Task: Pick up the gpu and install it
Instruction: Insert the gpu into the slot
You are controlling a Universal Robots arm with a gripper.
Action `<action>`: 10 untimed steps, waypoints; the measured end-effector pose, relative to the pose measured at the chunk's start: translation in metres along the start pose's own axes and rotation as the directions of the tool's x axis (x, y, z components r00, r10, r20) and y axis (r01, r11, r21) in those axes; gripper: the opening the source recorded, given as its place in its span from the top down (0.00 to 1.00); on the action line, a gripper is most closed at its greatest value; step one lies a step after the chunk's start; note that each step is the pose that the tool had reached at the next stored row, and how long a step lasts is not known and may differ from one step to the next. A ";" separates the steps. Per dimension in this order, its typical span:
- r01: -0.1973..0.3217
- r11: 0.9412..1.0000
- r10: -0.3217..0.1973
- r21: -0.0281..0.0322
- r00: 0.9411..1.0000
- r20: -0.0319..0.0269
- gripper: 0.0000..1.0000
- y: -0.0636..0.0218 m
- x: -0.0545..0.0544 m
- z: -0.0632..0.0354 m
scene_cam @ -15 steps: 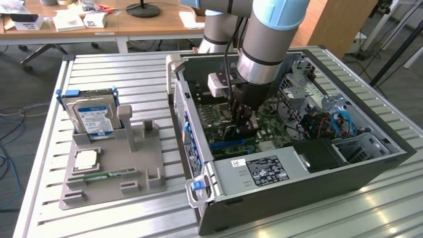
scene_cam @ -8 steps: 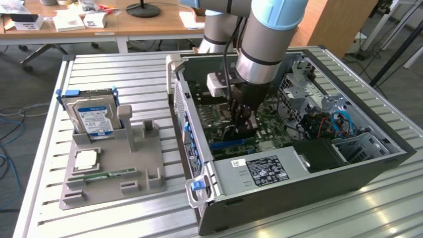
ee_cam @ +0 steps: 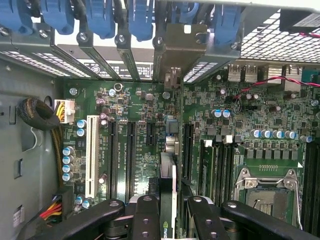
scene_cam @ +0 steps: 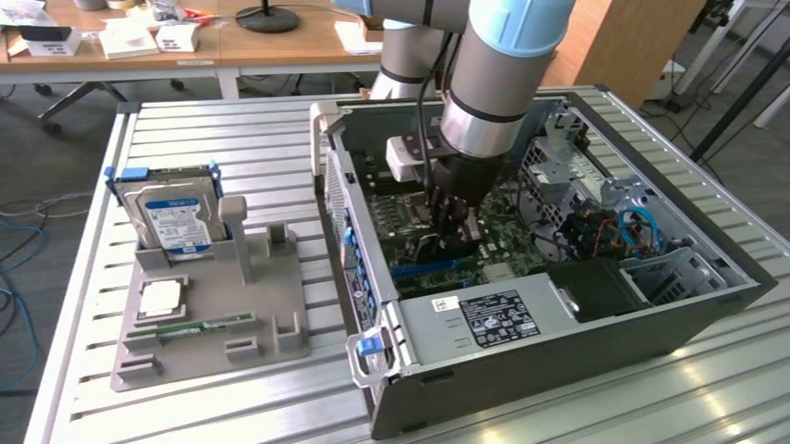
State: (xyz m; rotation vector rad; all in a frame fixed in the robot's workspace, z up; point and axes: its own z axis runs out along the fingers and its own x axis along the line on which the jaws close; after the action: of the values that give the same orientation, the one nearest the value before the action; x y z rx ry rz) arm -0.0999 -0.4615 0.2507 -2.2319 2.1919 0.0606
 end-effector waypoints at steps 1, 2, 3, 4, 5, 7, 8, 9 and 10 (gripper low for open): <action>0.000 1.000 0.000 0.000 1.000 0.000 0.74 0.0000 0.000 0.0001; 0.000 1.000 0.000 0.000 1.000 0.000 0.74 -0.0001 0.000 0.0003; 0.000 1.000 0.000 0.001 1.000 0.000 0.74 0.0000 0.000 0.0005; 0.001 1.000 -0.001 0.001 1.000 0.000 0.74 -0.0001 0.000 0.0008; 0.001 1.000 -0.001 0.002 1.000 0.000 0.74 0.0000 0.000 0.0009; 0.001 1.000 -0.001 0.002 1.000 0.000 0.74 0.0000 0.000 0.0010; 0.001 1.000 -0.001 0.002 1.000 0.000 0.74 0.0000 0.000 0.0010; 0.001 1.000 -0.001 0.002 1.000 0.000 0.74 0.0002 -0.001 0.0010; 0.001 1.000 -0.001 0.002 1.000 0.000 0.74 0.0002 -0.001 0.0010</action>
State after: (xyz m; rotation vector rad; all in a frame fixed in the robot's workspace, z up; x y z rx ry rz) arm -0.1001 -0.4609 0.2497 -2.2318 2.1902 0.0587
